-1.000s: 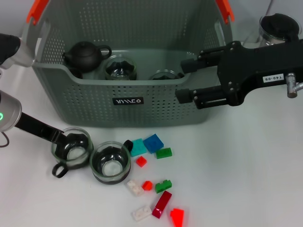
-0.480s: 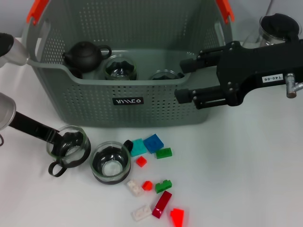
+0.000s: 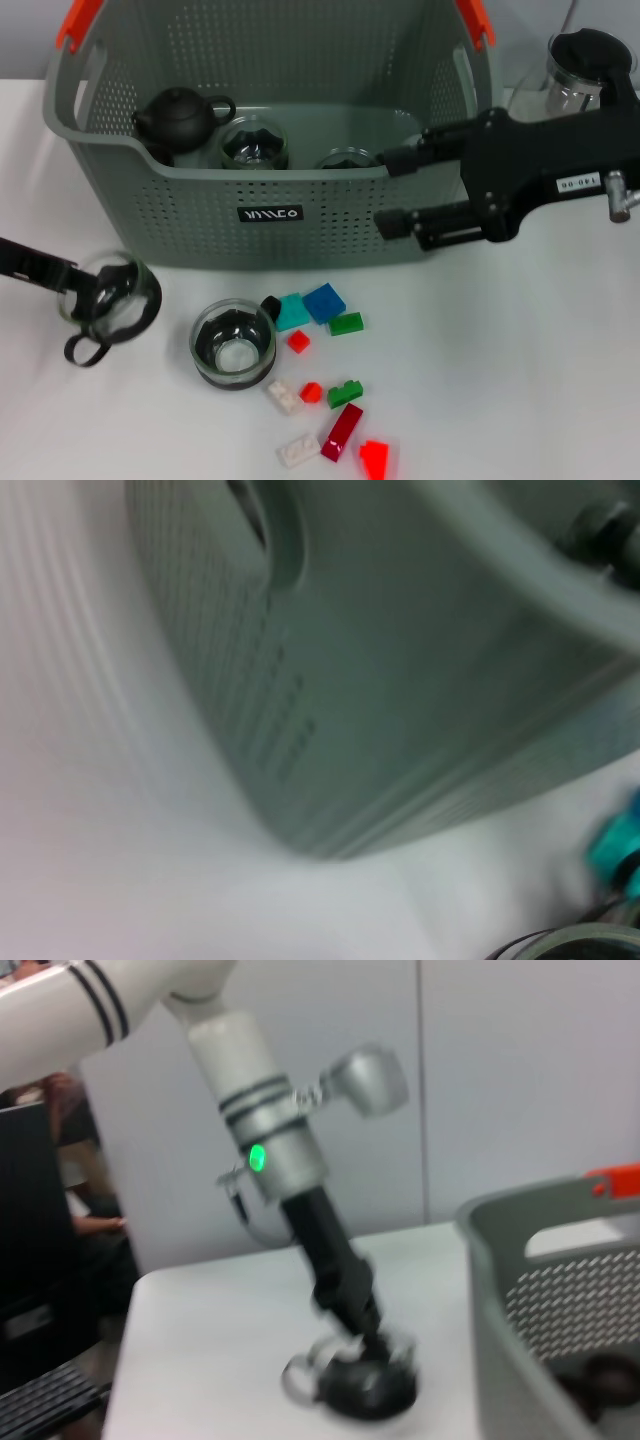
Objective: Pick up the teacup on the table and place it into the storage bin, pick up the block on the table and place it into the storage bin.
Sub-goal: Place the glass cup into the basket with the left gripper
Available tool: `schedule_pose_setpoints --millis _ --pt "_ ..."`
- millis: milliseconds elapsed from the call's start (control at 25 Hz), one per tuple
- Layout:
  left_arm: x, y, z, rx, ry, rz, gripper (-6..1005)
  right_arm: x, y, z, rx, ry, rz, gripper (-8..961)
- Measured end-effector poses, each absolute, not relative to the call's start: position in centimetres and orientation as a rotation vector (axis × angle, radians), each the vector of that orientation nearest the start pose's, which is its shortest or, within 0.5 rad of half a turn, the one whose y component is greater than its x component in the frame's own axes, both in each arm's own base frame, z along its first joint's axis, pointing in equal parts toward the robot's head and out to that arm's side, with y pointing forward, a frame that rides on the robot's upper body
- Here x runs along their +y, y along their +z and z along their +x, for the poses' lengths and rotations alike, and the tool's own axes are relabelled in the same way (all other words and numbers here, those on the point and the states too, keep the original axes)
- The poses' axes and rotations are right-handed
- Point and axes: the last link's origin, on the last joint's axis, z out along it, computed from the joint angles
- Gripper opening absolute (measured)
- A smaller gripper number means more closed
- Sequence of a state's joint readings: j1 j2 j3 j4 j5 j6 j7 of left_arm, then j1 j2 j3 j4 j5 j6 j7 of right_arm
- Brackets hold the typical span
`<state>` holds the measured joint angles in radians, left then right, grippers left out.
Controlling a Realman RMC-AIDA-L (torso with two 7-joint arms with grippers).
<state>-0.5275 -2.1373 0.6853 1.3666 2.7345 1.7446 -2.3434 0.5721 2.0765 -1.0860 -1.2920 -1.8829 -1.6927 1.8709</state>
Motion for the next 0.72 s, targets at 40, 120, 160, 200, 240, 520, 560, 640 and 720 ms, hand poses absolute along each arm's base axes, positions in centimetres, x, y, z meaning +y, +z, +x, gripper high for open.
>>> schedule_pose_setpoints --millis 40,120,160,200,240,520,560,640,720 --pt "32.1 9.3 -27.4 -1.408 0.145 -2.305 42 33.6 3.5 12.7 0.242 0.515 -3.035 716" --pt "31.4 10.7 -27.2 -1.413 0.023 -2.337 43 33.3 3.2 13.1 0.248 0.491 -3.085 716" --pt "31.1 11.2 -27.1 -1.413 -0.023 -2.353 43 33.2 3.0 13.3 0.257 0.478 -3.098 716" --pt "30.7 11.9 -26.7 -1.405 -0.101 -2.385 43 33.1 2.9 13.6 0.268 0.465 -3.115 716" --pt "30.4 12.4 -26.4 -1.396 -0.157 -2.412 43 33.0 2.8 13.8 0.28 0.453 -3.122 716" --pt "30.5 14.3 -23.4 -1.271 -0.364 -2.549 44 33.1 2.7 15.1 0.366 0.448 -3.112 715" --pt "30.6 14.3 -23.2 -1.259 -0.373 -2.558 44 33.2 2.8 15.3 0.378 0.45 -3.109 715" --pt "31.4 14.4 -22.2 -1.22 -0.393 -2.592 44 33.2 2.9 15.6 0.4 0.455 -3.103 715" --pt "32.4 14.6 -21.2 -1.18 -0.409 -2.618 45 33.3 3.0 15.9 0.422 0.459 -3.099 715"
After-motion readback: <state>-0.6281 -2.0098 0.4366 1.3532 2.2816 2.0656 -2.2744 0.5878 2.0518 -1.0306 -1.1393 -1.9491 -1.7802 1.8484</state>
